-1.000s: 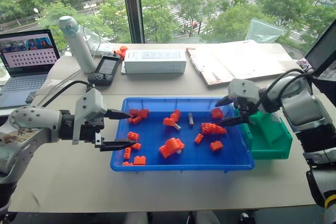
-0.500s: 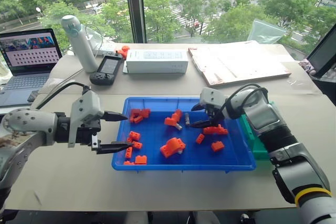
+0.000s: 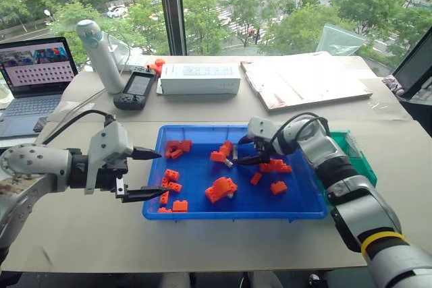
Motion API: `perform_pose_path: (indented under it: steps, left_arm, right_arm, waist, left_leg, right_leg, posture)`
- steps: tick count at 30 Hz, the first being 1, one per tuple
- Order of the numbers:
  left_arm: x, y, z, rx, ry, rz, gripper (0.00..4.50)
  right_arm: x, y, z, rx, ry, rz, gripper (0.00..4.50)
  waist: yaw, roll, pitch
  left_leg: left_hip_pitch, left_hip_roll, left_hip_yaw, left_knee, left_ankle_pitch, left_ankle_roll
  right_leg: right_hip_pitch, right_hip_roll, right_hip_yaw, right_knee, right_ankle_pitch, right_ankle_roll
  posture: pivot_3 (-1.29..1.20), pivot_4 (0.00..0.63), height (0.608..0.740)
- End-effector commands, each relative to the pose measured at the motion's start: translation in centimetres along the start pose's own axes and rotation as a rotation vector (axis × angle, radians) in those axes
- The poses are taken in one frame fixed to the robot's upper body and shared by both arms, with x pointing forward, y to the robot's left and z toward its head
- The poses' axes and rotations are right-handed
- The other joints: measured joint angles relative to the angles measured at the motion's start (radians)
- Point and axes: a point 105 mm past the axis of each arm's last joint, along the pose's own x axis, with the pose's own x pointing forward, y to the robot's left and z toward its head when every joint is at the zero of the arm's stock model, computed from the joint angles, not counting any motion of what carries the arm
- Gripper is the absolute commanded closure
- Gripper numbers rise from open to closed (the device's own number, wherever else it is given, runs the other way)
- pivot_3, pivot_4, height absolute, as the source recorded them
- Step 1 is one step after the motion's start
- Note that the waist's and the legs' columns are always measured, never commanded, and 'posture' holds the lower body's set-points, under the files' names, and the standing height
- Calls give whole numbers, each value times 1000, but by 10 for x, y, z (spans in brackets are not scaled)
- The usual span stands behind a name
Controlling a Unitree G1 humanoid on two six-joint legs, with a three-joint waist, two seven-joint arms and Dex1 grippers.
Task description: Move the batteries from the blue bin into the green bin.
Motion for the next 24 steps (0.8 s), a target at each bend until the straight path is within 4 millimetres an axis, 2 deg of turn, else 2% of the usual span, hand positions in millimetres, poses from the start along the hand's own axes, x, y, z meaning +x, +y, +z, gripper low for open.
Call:
perform_pose_path:
  steps: [1,7,11,12,16,20,23,24]
  left_arm:
    - [-5,1,6,46,9,29,0]
    - [-6,0,5,44,10,35,0]
    - [-6,0,5,43,9,38,0]
    - [-6,0,5,42,8,37,0]
    - [-5,-1,6,42,2,31,0]
    - [-1,0,15,41,-58,2,0]
    - [2,2,25,40,-118,-12,0]
    - [5,2,29,44,-143,-28,0]
  right_arm:
    - [0,-6,10,-31,-25,-9,825]
    - [4,-5,7,-3,-28,7,825]
    - [4,-4,5,24,-36,19,1876]
    - [3,-4,5,22,-34,17,1997]
    - [-11,-11,8,19,-40,0,1997]
    - [-60,-16,25,-17,-46,17,1997]
    - [-105,-19,27,4,6,-16,1997]
    - [-127,-23,25,10,46,-54,1997]
  waist:
    - [-1,0,0]
    - [-1,0,0]
    - [-1,0,0]
    - [-1,0,0]
    - [1,0,0]
    - [6,0,0]
    - [12,0,0]
    - [12,0,0]
  left_leg:
    - [0,0,0,0,0,0]
    - [0,0,0,0,0,0]
    - [0,0,0,0,0,0]
    - [0,0,0,0,0,0]
    - [0,0,0,0,0,0]
    - [0,0,0,0,0,0]
    - [0,0,0,0,0,0]
    - [0,0,0,0,0,0]
  right_leg:
    - [0,0,0,0,0,0]
    - [0,0,0,0,0,0]
    - [0,0,0,0,0,0]
    - [0,0,0,0,0,0]
    - [0,0,0,0,0,0]
    - [0,0,0,0,0,0]
    - [0,0,0,0,0,0]
    - [0,0,0,0,0,0]
  posture:
    - [0,150,740]
    - [0,150,740]
    - [0,150,740]
    - [0,150,740]
    - [0,150,740]
    - [0,150,740]
    - [0,150,740]
    - [0,150,740]
